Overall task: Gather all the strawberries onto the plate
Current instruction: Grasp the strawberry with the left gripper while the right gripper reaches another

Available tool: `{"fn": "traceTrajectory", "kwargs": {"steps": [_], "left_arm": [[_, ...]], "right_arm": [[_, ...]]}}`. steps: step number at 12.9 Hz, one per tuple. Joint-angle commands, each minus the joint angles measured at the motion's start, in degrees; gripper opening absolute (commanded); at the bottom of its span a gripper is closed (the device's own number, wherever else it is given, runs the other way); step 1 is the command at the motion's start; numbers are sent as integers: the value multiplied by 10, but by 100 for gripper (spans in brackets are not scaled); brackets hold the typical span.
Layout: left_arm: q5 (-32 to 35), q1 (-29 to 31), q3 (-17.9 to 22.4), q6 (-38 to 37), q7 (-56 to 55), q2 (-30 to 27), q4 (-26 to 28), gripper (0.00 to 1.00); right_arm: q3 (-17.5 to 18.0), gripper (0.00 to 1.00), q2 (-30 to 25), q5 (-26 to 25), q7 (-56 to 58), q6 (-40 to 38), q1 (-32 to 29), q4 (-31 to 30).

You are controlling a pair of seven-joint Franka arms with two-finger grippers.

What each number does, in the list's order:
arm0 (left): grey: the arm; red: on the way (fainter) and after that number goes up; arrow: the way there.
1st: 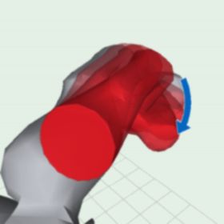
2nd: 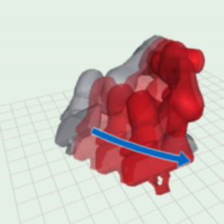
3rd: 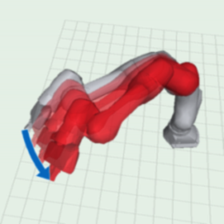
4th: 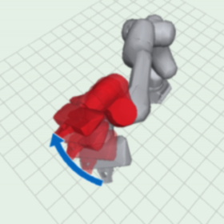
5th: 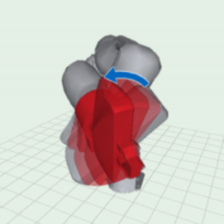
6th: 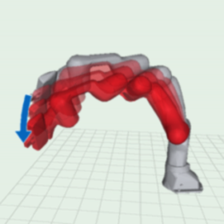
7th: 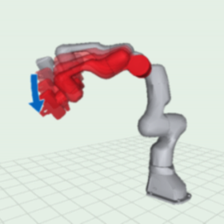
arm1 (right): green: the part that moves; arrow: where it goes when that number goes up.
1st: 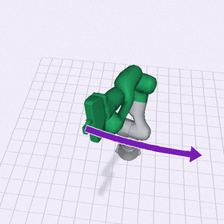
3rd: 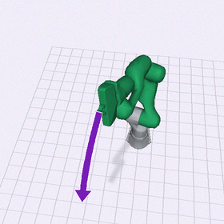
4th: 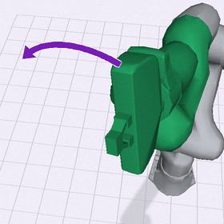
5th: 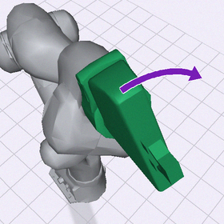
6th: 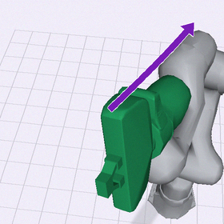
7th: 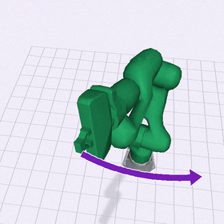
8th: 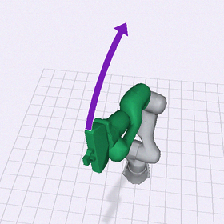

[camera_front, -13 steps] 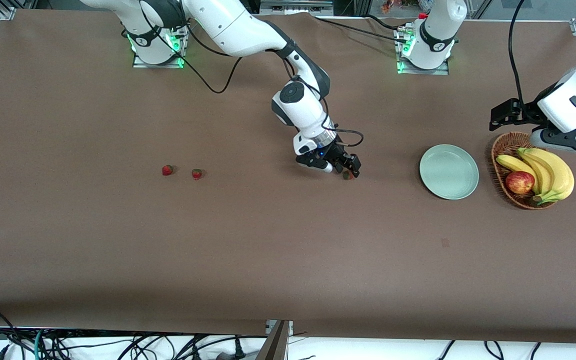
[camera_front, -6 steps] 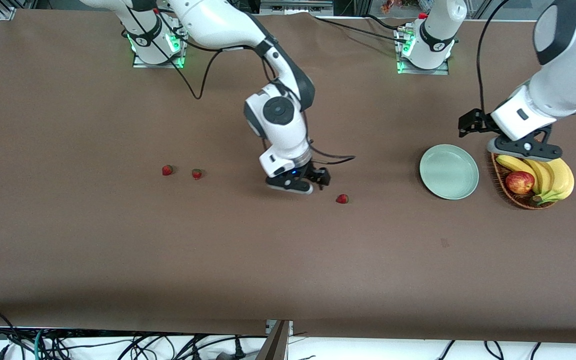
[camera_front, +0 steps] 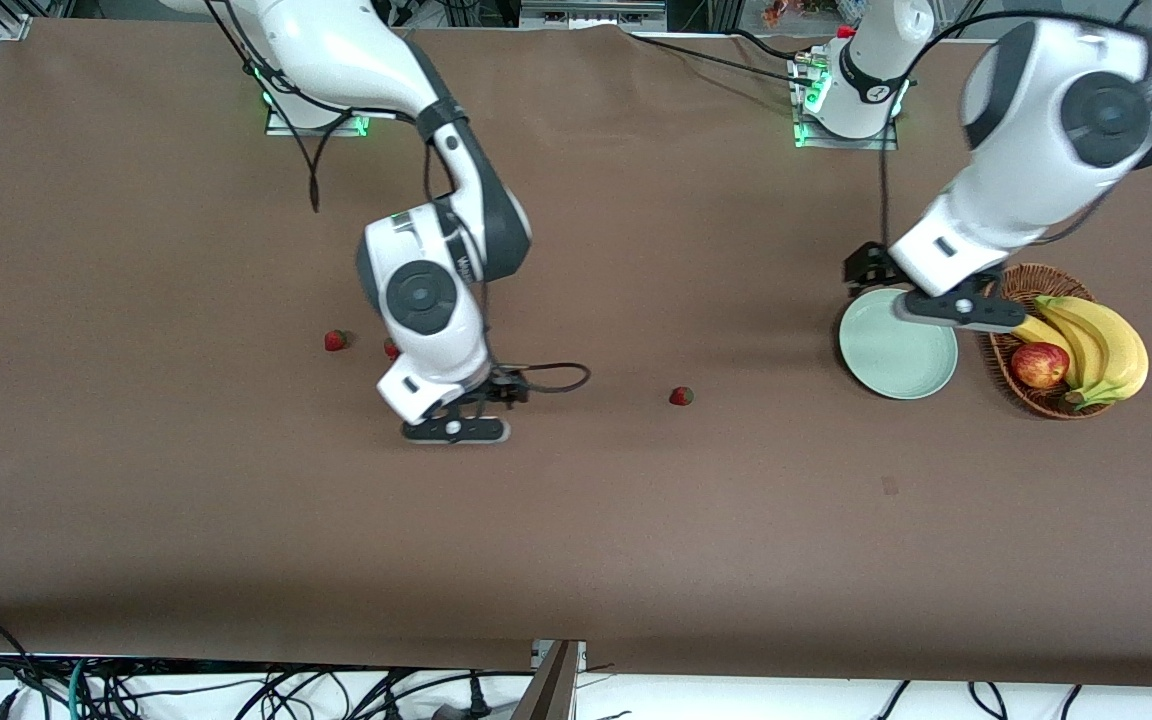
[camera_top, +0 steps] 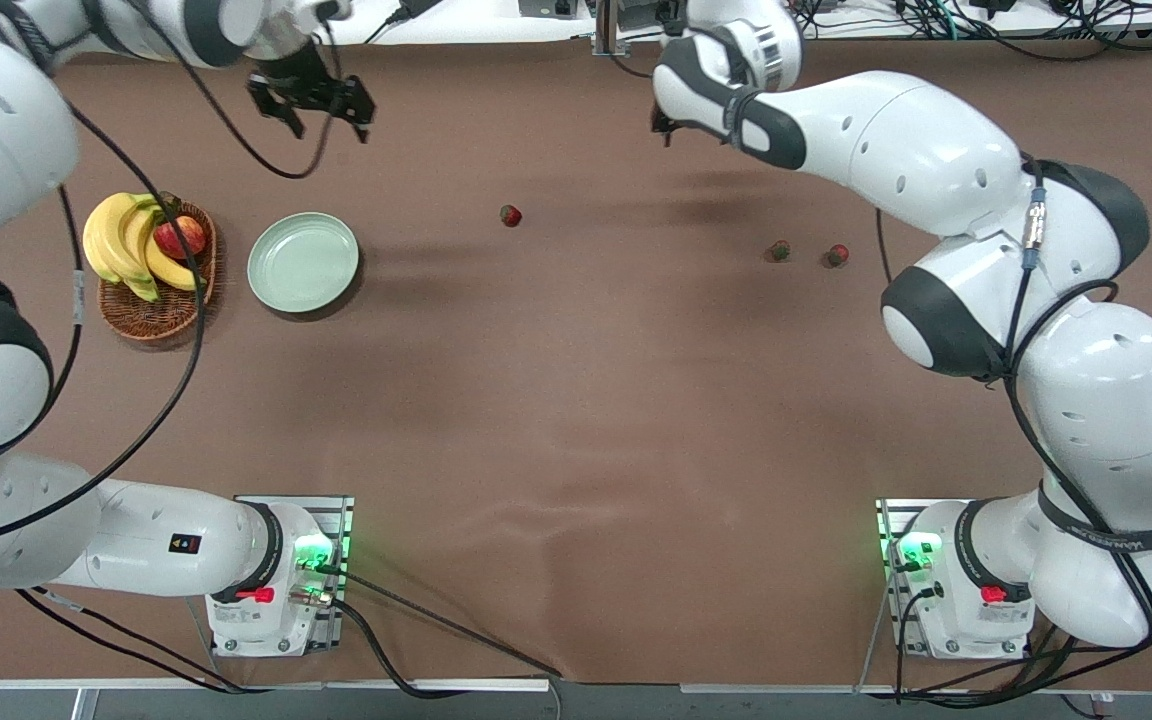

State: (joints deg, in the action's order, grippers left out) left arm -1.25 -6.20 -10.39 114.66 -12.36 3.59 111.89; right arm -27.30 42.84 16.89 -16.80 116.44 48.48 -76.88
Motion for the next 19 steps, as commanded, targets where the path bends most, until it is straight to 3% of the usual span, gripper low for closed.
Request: {"fn": "traceTrajectory", "kwargs": {"steps": [1,4,8,10,15,19], "left_arm": [[2,0,-54,98,-83,83,-11,100],[25,-12,-81,190,-139,171,-27,100],[198,-43,-96,204,-335,297,-105,100],[237,-44,-107,204,-367,340,-139,100],[236,-44,-107,240,-366,393,-160,100],[229,-51,-108,242,-370,396,-157,100]], "right_arm": [[-32,100,-91,-4,105,25,11,-159],[-73,100,-153,-2,212,98,11,-312],[-86,97,-195,0,230,192,10,-450],[-85,92,-193,7,235,251,9,-492],[-84,82,-188,76,257,266,8,-526],[-82,75,-167,144,322,271,6,-522]]}}
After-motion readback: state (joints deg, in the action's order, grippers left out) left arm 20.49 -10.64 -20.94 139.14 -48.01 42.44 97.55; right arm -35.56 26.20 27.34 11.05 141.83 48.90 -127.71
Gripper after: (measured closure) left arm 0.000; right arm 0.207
